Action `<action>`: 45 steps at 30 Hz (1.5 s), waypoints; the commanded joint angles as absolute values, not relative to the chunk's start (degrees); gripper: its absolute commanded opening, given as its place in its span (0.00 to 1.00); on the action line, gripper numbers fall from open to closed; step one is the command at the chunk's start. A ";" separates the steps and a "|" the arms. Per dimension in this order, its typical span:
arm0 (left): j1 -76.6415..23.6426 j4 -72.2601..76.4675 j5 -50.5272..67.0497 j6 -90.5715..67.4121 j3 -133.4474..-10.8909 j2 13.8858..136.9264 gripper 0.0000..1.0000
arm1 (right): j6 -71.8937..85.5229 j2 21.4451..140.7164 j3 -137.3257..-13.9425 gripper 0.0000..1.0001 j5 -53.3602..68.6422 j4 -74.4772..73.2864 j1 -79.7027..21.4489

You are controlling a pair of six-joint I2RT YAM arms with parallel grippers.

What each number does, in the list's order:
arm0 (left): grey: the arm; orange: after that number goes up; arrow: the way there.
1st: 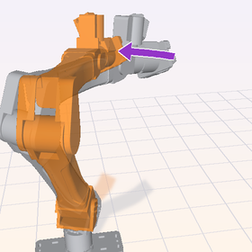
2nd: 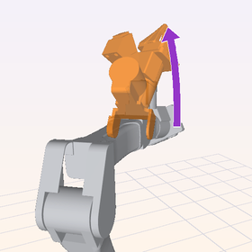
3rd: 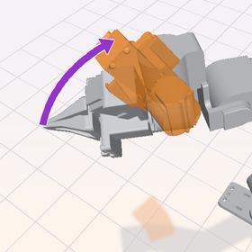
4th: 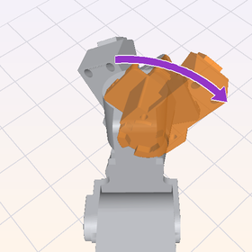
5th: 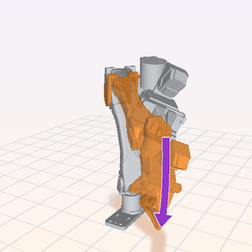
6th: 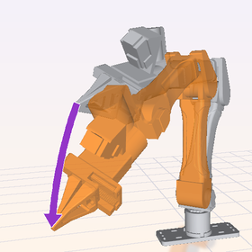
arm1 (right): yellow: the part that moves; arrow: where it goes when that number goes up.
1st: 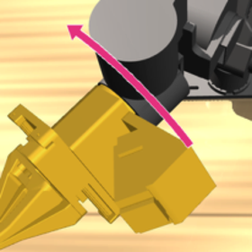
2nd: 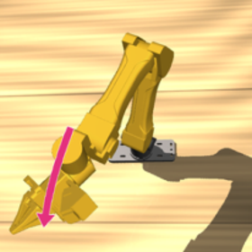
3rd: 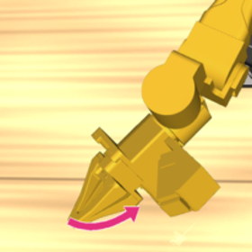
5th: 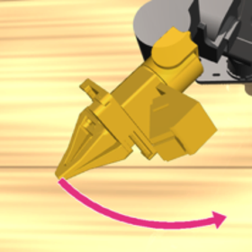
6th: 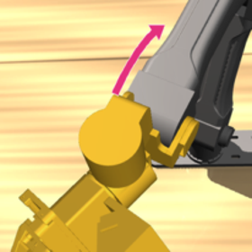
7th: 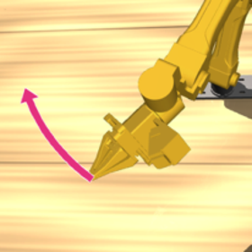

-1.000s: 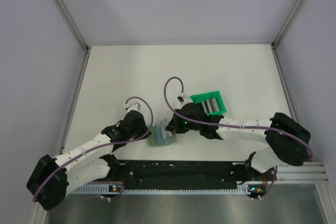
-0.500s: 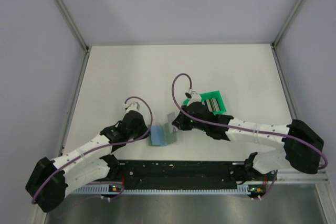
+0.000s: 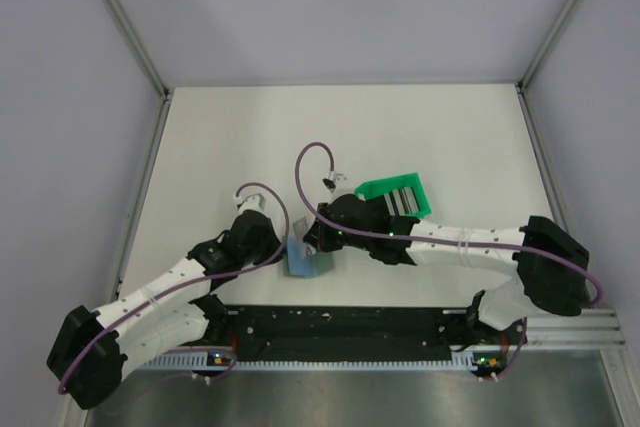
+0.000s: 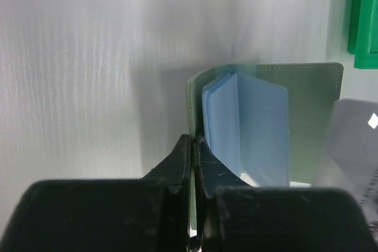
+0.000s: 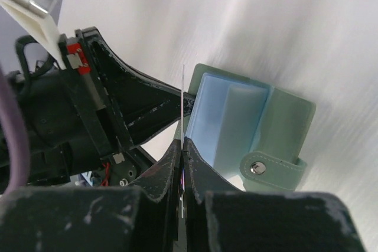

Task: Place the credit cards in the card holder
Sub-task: Open the card holder at the center of the board, then insert the credit card into the card holder.

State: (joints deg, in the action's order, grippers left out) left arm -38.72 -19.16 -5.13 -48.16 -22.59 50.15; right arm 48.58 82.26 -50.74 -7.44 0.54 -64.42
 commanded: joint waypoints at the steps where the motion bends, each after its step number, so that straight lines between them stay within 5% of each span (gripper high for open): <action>1: -38.67 -19.33 -4.75 -48.16 -24.96 48.69 0.00 | 48.08 85.77 -55.28 0.00 -9.57 -1.83 -66.18; 15: -38.67 -17.23 -4.92 -47.64 -22.42 49.04 0.00 | 49.75 84.99 -46.95 0.00 -13.01 -5.46 -63.46; 30: -38.67 -3.70 -1.05 -49.22 -15.21 56.42 0.00 | 57.03 79.28 -28.49 0.00 -2.63 18.27 -57.66; 45: -38.67 2.37 -0.26 -49.75 -13.10 59.76 0.00 | 59.50 83.31 -25.40 0.00 2.54 29.17 -55.29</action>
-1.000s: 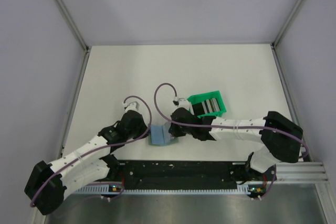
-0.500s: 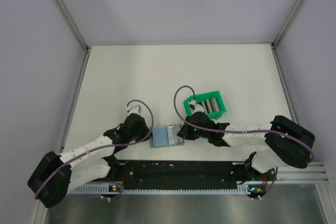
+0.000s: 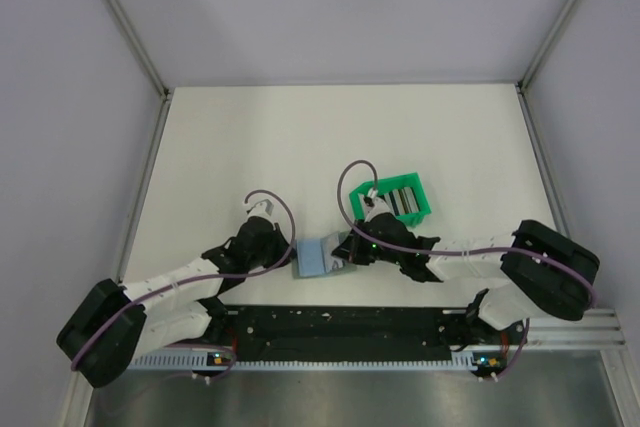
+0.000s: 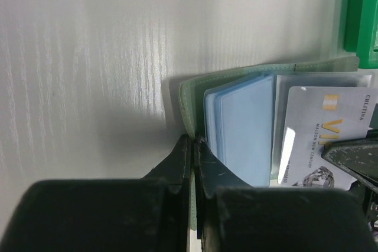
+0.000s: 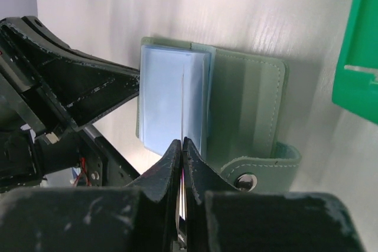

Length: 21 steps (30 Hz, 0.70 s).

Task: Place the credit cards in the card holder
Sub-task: Insert the credit card into the card holder.

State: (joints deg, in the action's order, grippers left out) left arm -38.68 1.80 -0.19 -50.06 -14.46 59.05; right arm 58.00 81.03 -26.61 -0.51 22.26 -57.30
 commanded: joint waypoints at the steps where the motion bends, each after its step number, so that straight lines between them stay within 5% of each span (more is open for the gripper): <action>1: -38.67 2.29 -0.26 -49.66 -13.10 59.77 0.00 | 59.68 83.76 -25.23 0.00 2.98 30.14 -54.85; 21: -38.67 1.76 -0.26 -49.13 -13.71 60.29 0.00 | 62.84 89.74 -24.17 0.00 6.07 35.34 -53.96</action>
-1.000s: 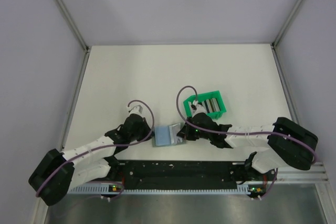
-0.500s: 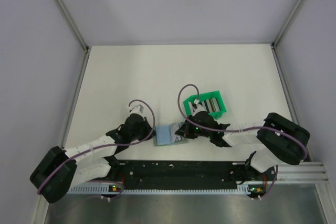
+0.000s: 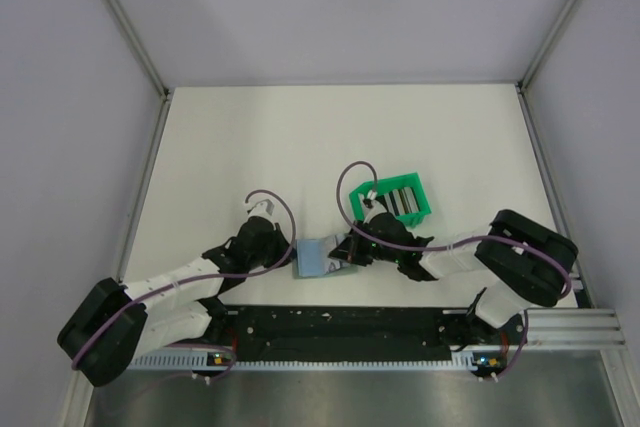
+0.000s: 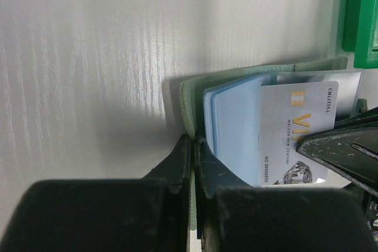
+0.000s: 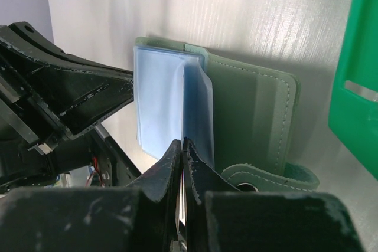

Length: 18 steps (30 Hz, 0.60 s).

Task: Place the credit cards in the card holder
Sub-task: Insert the credit card into the card holder.

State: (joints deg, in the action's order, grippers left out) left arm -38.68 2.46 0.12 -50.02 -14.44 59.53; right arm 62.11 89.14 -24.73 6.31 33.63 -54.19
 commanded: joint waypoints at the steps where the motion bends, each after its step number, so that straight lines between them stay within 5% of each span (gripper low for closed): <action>1: -38.67 1.76 -0.26 -49.13 -13.71 60.29 0.00 | 62.75 89.74 -24.17 0.00 5.54 34.55 -53.96; 18: -38.67 1.14 -0.44 -48.96 -14.33 60.29 0.00 | 58.97 91.84 -25.93 0.00 6.33 31.45 -53.26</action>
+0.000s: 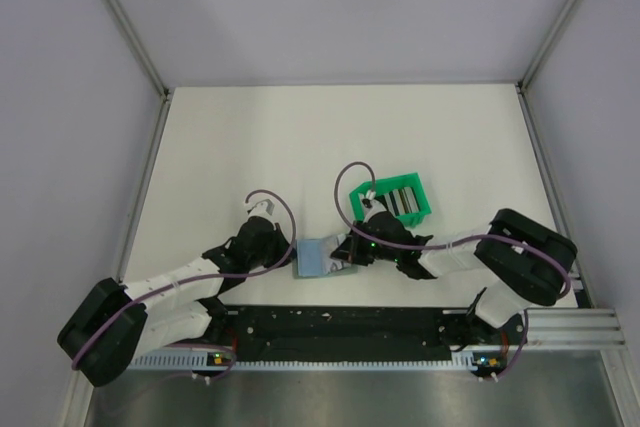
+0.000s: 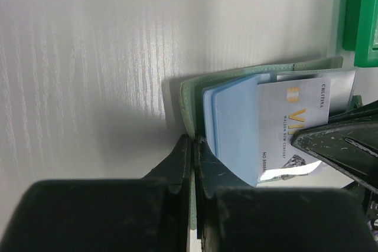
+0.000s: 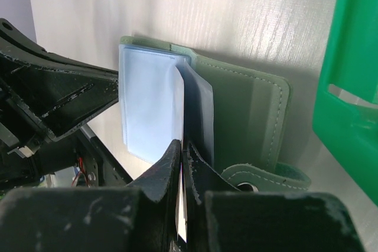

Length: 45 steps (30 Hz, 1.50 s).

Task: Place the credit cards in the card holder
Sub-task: Insert the credit card into the card holder.

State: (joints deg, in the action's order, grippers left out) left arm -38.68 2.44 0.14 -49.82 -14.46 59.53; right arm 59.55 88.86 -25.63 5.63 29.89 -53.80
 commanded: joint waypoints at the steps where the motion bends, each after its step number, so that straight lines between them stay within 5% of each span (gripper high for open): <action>1: -38.76 1.14 -0.35 -48.96 -14.33 60.29 0.00 | 59.41 92.11 -25.93 0.00 6.33 31.81 -53.26; 26: -38.67 2.02 -0.35 -50.01 -13.80 60.29 0.00 | 68.19 88.77 -26.02 0.00 -5.01 23.29 -57.65; 45: -38.58 1.67 -0.79 -50.10 -13.62 60.03 0.00 | 69.70 90.00 -25.49 0.00 -0.79 26.20 -58.71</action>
State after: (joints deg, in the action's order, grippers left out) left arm -38.61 2.55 -0.49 -49.87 -14.46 59.53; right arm 68.77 91.20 -26.37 -1.28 31.86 -57.39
